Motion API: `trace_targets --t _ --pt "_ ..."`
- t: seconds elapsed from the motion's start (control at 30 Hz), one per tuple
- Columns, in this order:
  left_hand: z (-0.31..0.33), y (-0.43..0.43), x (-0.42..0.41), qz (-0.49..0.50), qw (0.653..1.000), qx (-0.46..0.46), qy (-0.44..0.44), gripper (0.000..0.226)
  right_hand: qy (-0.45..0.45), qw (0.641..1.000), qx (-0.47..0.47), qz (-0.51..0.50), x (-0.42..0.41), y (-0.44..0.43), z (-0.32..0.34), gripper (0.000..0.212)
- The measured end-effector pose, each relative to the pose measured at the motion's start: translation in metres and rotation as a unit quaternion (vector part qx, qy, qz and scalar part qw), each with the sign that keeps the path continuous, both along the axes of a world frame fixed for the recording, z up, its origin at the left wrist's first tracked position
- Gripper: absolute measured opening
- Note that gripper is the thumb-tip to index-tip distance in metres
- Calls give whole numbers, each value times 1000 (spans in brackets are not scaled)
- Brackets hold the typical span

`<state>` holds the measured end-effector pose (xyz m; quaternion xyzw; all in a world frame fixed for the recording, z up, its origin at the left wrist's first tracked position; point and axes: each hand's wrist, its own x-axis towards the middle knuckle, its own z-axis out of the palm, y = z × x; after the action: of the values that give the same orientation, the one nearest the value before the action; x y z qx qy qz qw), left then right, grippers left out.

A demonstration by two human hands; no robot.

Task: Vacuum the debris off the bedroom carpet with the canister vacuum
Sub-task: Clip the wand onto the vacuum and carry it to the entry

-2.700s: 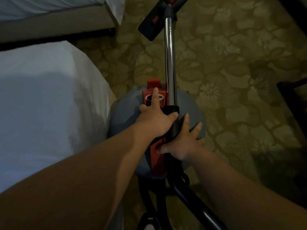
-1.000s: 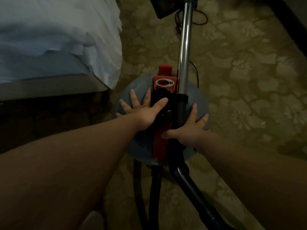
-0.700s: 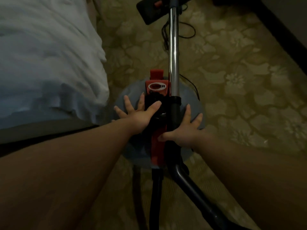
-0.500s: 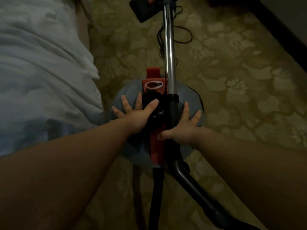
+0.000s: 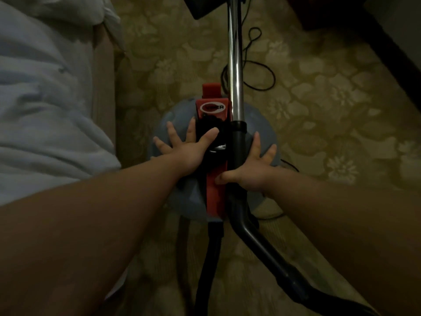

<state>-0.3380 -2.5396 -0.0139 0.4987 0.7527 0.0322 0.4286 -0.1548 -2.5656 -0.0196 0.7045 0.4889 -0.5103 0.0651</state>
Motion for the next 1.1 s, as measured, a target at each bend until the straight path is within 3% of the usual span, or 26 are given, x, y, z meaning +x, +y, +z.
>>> trace_targets --t 0.1,0.3,0.73,0.87,1.1 --pt "2 56 0 3 1000 -3 -2 90 -5 1000 -1 -2 -1 57 4 173" --pt "8 169 -13 -2 1000 -22 -3 89 -49 998 6 25 -12 168 8 162" --pt "14 405 -19 -1 1000 -11 -2 87 1 1000 28 1 -17 411 6 162" --pt "18 481 -26 11 1000 -17 -6 86 -8 1000 20 19 -24 491 4 170" --pt "19 586 -34 1 999 -37 -9 88 -26 998 1 50 -31 598 15 163"
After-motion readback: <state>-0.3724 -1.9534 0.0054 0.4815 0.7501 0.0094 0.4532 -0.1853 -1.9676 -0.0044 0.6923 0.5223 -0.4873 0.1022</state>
